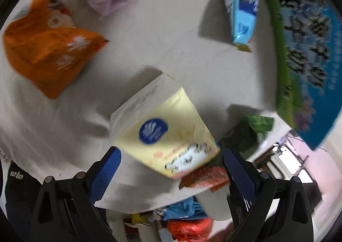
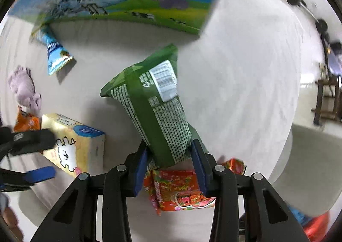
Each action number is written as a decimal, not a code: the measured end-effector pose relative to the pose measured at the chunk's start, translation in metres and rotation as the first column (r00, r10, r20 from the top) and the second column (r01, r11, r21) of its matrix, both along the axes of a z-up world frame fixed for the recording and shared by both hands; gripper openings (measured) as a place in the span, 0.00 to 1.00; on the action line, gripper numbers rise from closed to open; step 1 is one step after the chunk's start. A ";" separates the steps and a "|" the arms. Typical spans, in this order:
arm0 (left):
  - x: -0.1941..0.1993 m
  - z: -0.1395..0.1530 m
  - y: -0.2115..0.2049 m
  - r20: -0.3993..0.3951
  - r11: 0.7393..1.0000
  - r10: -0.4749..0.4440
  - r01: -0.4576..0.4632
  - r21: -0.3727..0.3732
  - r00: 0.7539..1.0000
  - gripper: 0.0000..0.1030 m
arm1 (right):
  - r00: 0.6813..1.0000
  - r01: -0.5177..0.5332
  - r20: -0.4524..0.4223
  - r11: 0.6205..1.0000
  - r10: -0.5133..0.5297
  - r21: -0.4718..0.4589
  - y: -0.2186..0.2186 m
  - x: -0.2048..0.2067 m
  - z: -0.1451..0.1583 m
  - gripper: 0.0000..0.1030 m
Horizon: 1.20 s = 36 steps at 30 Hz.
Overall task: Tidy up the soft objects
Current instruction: 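Grasp the yellow tissue pack with left gripper while right gripper grasps green bag, then carry both items into the cardboard box and open both grippers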
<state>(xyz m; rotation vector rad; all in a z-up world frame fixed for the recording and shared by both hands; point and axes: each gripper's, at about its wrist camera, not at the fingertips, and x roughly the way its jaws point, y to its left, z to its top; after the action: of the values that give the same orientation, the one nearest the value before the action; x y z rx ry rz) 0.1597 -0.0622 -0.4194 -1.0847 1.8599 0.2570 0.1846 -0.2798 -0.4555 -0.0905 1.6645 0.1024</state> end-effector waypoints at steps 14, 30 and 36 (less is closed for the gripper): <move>0.029 0.017 -0.040 0.105 0.748 -0.632 0.569 0.342 0.768 0.76 | 0.995 0.093 -0.040 0.990 -0.089 0.105 -0.040 -0.025 0.031 0.41; 0.003 -0.014 -0.067 0.138 0.705 -0.668 0.564 0.430 0.731 0.65 | 0.984 0.179 -0.051 0.968 -0.172 0.175 -0.059 -0.004 0.025 0.42; 0.002 -0.037 -0.099 0.141 0.715 -0.650 0.537 0.448 0.747 0.61 | 0.980 0.198 -0.033 0.969 -0.195 0.151 -0.065 0.006 0.017 0.47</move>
<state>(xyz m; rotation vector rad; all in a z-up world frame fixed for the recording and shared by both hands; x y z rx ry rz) 0.1619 -0.1610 -0.4566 -0.1884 1.6957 0.0595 0.1905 -0.3450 -0.4388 0.1926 1.6692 0.0806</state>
